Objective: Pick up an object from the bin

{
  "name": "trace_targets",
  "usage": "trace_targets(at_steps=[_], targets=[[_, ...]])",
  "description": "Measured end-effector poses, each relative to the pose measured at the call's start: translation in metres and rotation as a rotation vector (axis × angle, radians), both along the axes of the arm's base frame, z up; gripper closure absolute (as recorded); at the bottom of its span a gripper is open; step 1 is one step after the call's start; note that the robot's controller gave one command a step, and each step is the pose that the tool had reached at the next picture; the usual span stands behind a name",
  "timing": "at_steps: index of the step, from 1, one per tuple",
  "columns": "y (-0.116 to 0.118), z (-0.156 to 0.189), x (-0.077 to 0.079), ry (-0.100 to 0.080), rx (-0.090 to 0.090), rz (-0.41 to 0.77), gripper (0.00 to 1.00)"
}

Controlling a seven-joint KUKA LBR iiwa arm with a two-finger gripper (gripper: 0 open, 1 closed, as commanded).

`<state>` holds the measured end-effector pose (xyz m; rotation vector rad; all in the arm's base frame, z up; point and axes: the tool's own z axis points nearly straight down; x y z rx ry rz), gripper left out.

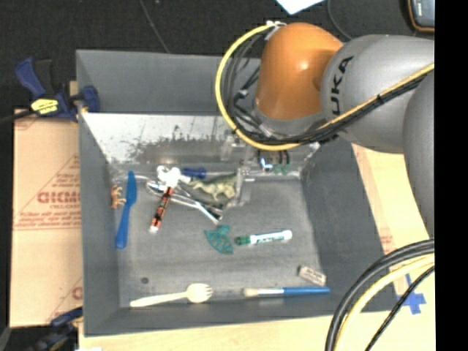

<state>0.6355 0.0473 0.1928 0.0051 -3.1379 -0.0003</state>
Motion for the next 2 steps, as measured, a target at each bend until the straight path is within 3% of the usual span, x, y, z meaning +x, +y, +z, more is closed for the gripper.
trace_targets(at_steps=[1,2], targets=[[0.0,0.005,0.001,-0.008,0.001,-0.001,0.0],[0.007,-0.126,0.006,-0.004,0.002,-0.144,0.0]])
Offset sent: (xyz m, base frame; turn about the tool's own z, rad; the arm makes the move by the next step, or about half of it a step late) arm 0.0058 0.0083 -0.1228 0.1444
